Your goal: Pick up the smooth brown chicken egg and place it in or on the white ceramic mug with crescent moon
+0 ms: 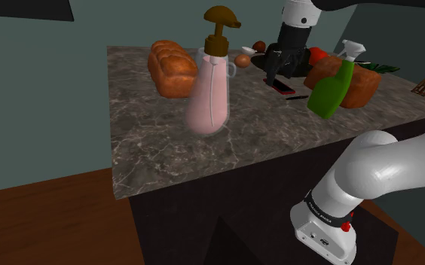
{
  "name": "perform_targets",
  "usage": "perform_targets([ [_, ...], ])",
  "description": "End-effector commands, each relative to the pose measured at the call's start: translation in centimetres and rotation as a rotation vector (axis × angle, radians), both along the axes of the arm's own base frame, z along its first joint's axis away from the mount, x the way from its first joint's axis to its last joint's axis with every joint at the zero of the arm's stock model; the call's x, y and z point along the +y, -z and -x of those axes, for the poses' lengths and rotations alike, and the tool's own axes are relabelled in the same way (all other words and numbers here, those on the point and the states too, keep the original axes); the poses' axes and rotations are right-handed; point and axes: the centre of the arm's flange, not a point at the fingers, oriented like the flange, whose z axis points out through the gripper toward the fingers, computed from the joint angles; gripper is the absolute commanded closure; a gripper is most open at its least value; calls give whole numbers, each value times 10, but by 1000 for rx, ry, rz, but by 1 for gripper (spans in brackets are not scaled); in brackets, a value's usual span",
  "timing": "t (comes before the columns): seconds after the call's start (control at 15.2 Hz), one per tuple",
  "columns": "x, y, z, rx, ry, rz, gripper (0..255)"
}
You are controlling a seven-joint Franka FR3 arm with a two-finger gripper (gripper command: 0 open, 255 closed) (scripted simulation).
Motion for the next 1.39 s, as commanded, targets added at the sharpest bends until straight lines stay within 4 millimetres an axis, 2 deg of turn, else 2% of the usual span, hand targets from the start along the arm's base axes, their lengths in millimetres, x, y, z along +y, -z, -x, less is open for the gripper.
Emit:
perform_targets([
  [0.0, 0, 0, 0, 0, 0, 0, 0],
  [0.33, -56, 6, -29, 8, -157, 13, 0],
  [0.66, -108, 12, -67, 16, -314, 26, 0],
  [1.32, -190, 23, -163, 32, -628, 52, 0],
])
